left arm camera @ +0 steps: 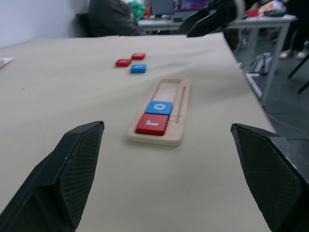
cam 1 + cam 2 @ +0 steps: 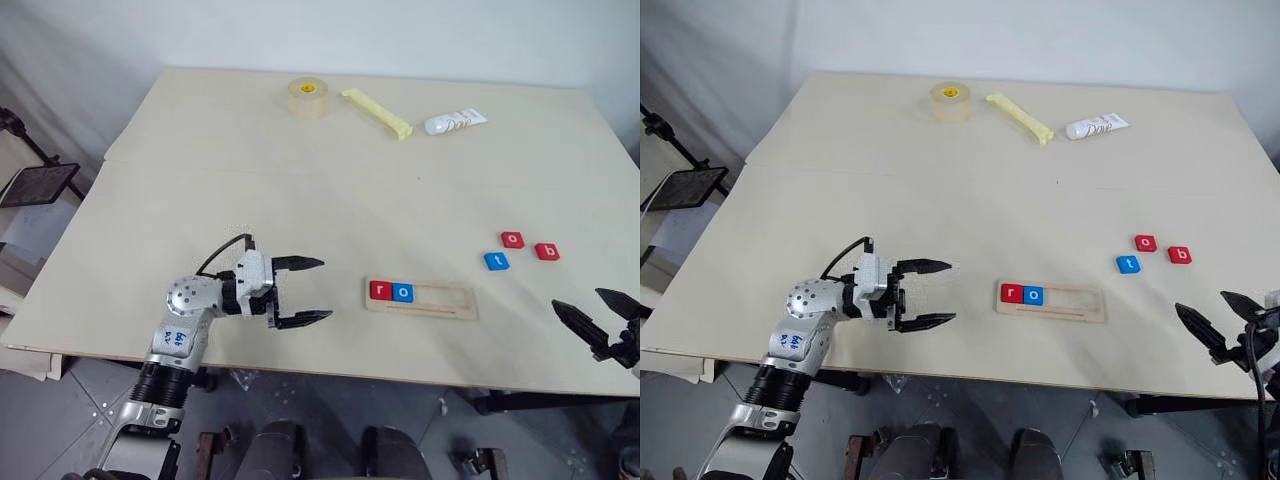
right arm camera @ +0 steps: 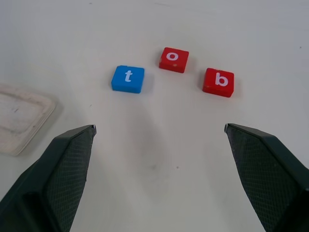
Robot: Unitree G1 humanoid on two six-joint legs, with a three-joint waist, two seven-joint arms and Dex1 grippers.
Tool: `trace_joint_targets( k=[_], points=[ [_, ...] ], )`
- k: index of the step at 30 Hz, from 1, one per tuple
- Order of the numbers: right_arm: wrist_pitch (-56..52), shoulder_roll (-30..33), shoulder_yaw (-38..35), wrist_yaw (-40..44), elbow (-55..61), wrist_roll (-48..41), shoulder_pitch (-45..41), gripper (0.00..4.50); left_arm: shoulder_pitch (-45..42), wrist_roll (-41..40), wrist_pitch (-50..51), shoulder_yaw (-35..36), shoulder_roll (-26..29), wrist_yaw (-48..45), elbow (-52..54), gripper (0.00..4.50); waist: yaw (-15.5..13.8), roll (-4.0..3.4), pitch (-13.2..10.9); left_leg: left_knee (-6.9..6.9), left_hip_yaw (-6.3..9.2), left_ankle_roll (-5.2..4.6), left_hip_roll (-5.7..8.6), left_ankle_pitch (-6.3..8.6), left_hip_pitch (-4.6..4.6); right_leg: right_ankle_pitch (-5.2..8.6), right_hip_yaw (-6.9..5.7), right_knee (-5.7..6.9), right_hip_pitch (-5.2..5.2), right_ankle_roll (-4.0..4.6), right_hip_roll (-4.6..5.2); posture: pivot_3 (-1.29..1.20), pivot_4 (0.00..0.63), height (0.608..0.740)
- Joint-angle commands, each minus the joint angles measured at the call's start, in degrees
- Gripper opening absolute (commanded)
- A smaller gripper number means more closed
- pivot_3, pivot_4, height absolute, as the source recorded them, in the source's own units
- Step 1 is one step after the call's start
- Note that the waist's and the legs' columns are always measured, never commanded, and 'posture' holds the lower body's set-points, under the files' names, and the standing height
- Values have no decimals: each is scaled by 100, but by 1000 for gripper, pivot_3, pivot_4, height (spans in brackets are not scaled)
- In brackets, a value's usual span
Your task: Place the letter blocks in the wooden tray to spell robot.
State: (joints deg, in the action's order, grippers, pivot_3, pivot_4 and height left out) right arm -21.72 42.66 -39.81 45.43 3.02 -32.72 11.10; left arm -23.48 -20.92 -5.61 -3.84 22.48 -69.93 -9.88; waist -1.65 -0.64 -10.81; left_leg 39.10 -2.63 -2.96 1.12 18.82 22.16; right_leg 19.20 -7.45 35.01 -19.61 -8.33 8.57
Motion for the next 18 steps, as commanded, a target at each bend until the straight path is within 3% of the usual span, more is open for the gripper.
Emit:
trace_joint_targets(
  k=[1,18],
  points=[
    [114,135,-102,18,-13,24,-86,4500,58,-242,-29,79,90,-243,114,4465,5,0,0,0,0,0,0,0,0,0,0,0,0,0,0,0,150,740],
    [119,113,-26,-81,-204,189,-309,4500,136,-158,-235,0,58,-370,207,4465,18,-1,0,0,1,0,1,0,0,0,1,-1,1,0,0,0,150,740]
  ],
)
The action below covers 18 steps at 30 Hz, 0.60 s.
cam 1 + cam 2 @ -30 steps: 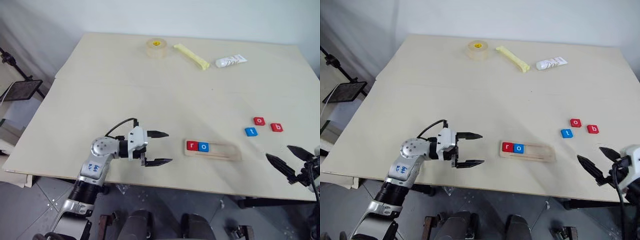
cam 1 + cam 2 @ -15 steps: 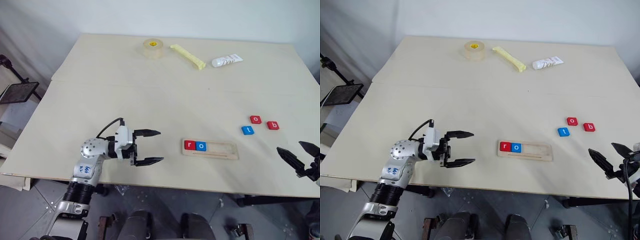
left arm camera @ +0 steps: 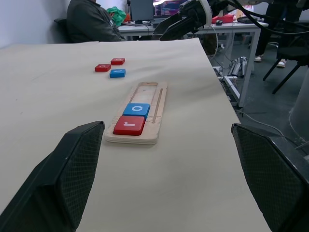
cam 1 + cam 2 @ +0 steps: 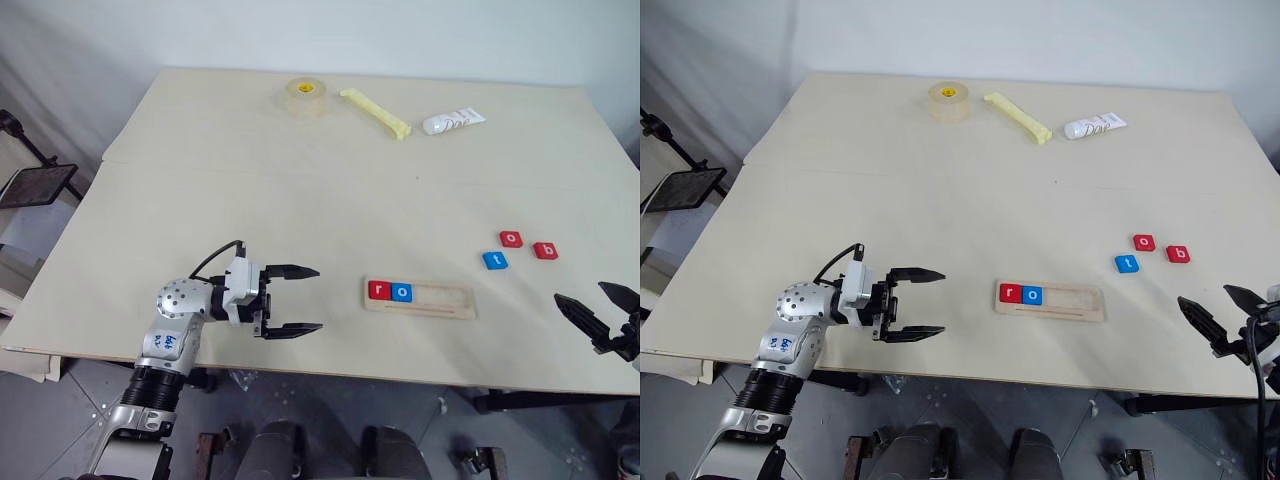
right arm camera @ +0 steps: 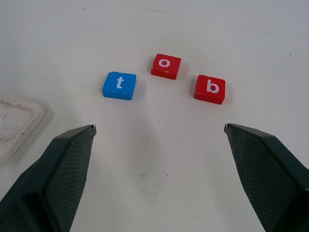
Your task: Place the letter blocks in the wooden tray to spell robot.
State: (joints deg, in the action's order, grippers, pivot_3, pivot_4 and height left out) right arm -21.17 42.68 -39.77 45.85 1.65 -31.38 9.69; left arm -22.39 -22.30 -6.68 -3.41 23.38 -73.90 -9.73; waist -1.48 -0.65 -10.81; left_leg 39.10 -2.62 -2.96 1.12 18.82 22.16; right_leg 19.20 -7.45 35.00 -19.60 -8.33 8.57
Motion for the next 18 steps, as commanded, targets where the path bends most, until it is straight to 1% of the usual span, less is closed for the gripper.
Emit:
trace_joint_targets(
  k=[1,6,10,13,18],
  points=[
    [-4,135,48,-260,-190,114,-334,4500,31,-10,-150,-55,-48,36,191,4465,4,0,0,0,0,0,0,0,0,0,0,0,0,0,0,0,150,740],
    [-90,173,316,-616,-773,335,-1036,4500,46,18,-237,-124,-74,34,172,4465,14,-4,2,-1,-3,1,-2,-1,-1,0,2,1,-2,0,-1,0,150,740],
    [78,199,943,-804,-1900,760,-2166,4500,-103,78,-362,-244,-163,33,12,4465,29,-4,2,1,-6,0,0,-2,-1,0,4,2,-2,0,0,0,150,740],
    [368,155,1265,-900,-2839,1056,-2910,4500,-167,123,-410,-291,-209,79,-44,4465,40,-5,2,1,-11,0,-2,-3,0,0,4,1,-5,0,-1,0,150,740],
    [787,101,1598,-984,-3948,1365,-3591,4500,-153,126,-418,-295,-200,144,33,4465,16,-6,2,-3,0,-1,1,-2,7,0,-5,4,-8,0,0,0,150,740]
  ],
)
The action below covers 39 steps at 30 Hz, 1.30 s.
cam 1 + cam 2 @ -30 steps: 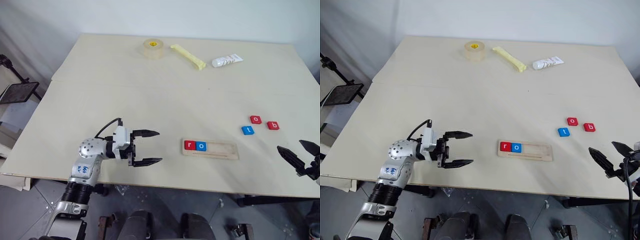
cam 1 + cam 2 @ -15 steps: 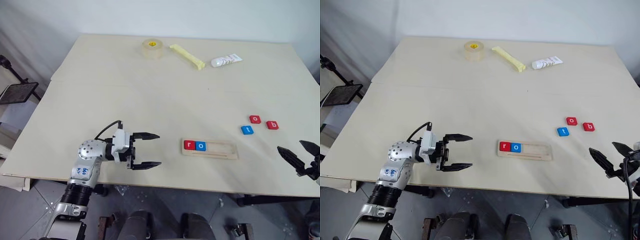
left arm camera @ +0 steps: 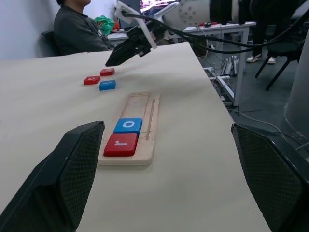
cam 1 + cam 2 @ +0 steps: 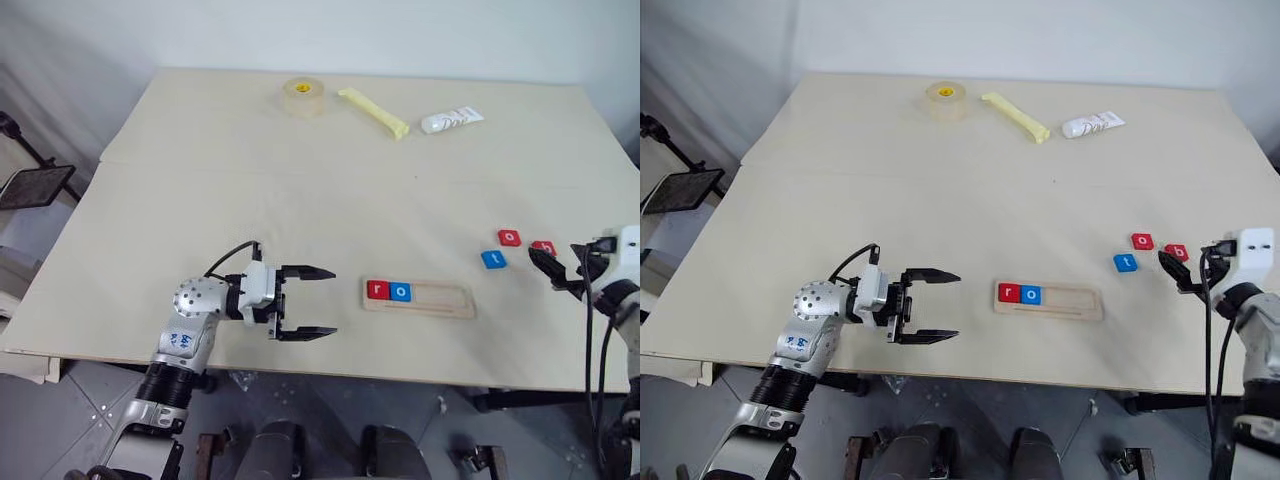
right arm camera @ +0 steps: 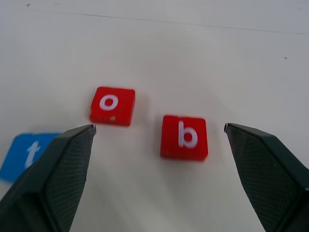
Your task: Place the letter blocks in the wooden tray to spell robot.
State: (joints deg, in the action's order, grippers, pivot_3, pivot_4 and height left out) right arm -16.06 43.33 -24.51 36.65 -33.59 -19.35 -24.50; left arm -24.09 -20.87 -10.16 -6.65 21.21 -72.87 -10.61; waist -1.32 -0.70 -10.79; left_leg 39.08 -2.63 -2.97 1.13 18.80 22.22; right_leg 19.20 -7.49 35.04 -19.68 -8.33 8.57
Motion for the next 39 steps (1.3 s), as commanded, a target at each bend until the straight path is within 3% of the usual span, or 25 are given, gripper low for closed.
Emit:
trace_joint_targets(
  k=[1,14,18,24,28,34,39],
  points=[
    [351,35,111,-81,-599,205,-258,4500,30,-18,-63,31,26,55,144,4465,-1,0,0,0,0,-1,2,0,2,0,0,0,-1,0,1,0,150,740],
    [991,-13,372,-241,-1880,481,-773,4500,228,-49,-6,34,152,237,383,4465,62,-1,0,2,2,0,-1,0,-1,0,-1,-3,6,0,1,0,150,740],
    [1079,-28,400,-278,-2064,511,-896,3597,213,-74,-4,34,160,202,354,4500,64,-1,0,2,2,0,-2,0,-1,0,-2,-3,6,0,1,0,150,740],
    [1146,-111,361,-363,-1940,484,-804,1518,42,-91,7,56,100,196,122,4500,51,-1,0,2,4,0,-1,0,-1,0,-3,-4,8,0,1,0,150,740],
    [1127,-139,257,-455,-1520,383,-597,1465,-49,-79,-15,49,77,172,0,4500,32,-1,0,2,6,0,0,0,0,0,-3,-4,7,0,1,0,150,740],
    [-116,-678,-395,-1436,2406,-222,1295,1465,-267,-109,-110,36,20,-81,-376,4500,-15,-8,-1,-2,30,2,1,2,15,0,-10,2,-6,0,0,0,150,740],
    [-1137,-1264,-530,-2090,4656,-567,2405,1465,-417,-107,-191,92,14,-271,-670,4500,-4,-12,1,-2,23,4,3,0,11,0,-4,0,-4,0,-1,0,150,740]
  ],
)
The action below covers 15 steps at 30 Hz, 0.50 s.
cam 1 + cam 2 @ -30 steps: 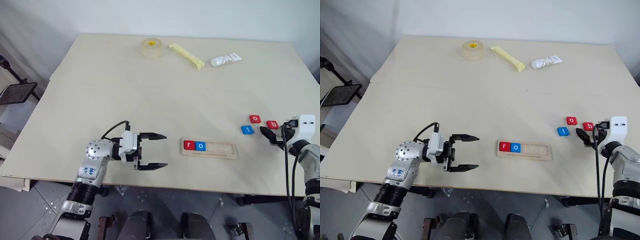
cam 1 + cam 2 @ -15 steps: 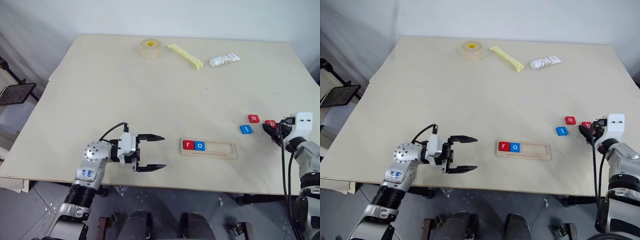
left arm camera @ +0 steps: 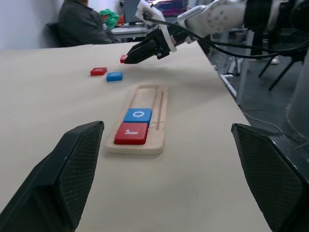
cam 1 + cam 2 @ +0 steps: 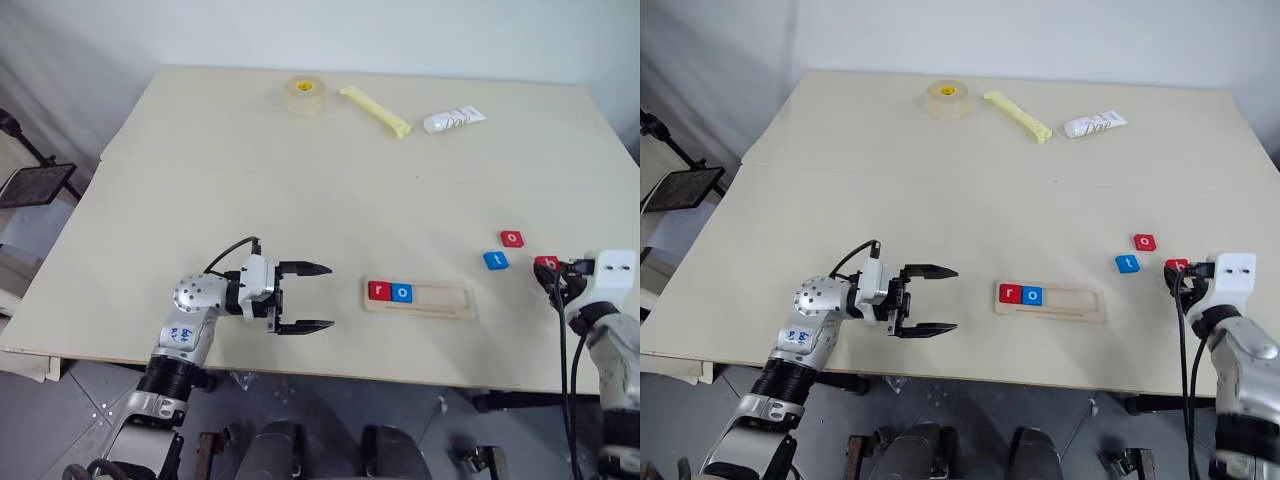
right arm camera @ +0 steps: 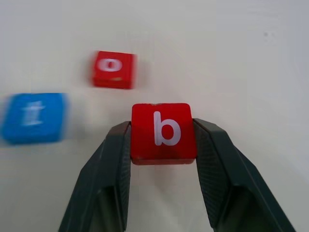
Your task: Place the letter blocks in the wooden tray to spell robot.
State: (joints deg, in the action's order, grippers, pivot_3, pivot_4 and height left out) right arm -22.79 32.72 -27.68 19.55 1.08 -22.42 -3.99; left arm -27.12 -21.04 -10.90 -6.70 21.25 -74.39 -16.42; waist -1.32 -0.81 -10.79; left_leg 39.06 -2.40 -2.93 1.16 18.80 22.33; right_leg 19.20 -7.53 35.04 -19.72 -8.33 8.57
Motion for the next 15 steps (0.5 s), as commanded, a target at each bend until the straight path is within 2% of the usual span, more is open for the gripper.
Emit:
trace_joint_targets(
  k=[1,6,15],
  points=[
    [-609,-372,-178,-519,1616,-299,597,1465,-156,-92,-142,118,13,-158,-171,4500,-4,0,0,0,0,2,-3,-1,0,0,-1,1,-1,0,-2,0,150,740],
    [-979,-970,37,-925,2577,-274,1227,1465,-271,-79,-201,135,-17,-256,-383,4500,-4,-1,1,0,1,2,2,-1,-5,0,6,5,1,0,-2,0,150,740],
    [-809,-1209,86,-944,2392,-72,1427,1465,-289,-21,-212,121,-110,-255,-368,4500,-1,-1,1,0,-1,2,4,-1,-6,0,10,6,0,0,-3,0,150,740]
  ],
)
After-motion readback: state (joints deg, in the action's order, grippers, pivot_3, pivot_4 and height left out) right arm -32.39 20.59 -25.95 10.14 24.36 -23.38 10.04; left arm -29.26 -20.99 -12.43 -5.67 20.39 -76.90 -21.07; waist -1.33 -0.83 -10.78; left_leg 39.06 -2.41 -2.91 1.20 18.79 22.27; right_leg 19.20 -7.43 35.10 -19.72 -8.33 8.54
